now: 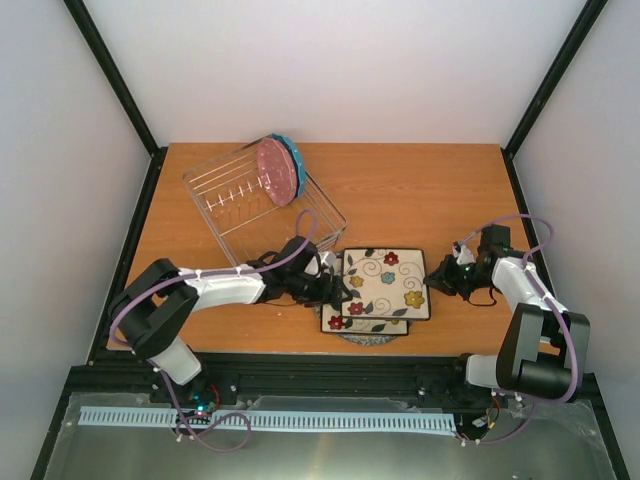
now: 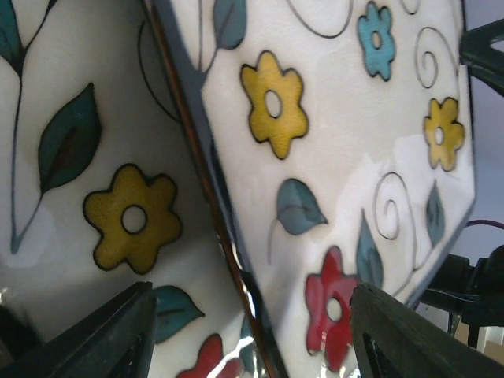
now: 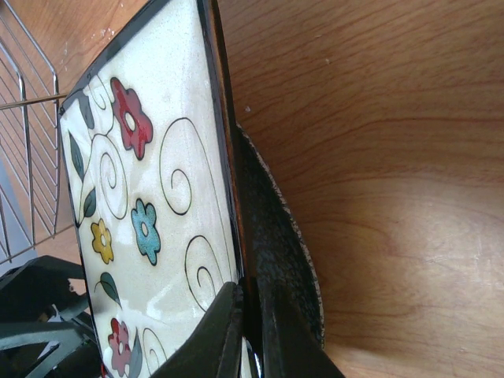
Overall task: Load the plates into the dish rack
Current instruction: Pick up the plate at the center of the board.
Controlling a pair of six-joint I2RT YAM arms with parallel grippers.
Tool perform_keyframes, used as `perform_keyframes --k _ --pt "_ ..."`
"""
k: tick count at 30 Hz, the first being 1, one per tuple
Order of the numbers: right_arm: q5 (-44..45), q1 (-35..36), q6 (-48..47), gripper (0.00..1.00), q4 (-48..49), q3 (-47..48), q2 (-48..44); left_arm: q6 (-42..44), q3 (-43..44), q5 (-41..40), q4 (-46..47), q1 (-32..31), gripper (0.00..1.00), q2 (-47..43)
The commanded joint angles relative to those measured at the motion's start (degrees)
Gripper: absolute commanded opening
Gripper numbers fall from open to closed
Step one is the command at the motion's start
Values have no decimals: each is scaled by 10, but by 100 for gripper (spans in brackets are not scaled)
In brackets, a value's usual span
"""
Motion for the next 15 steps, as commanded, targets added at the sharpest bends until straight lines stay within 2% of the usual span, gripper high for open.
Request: perform_keyframes --k 1,10,15 --pt "6 -5 13 3 6 4 -4 -11 12 12 52 -7 67 28" --pt "6 -4 12 3 5 4 -3 -32 16 45 114 -7 64 58" --pt "5 -3 11 3 6 5 -1 -38 23 55 130 -7 57 69"
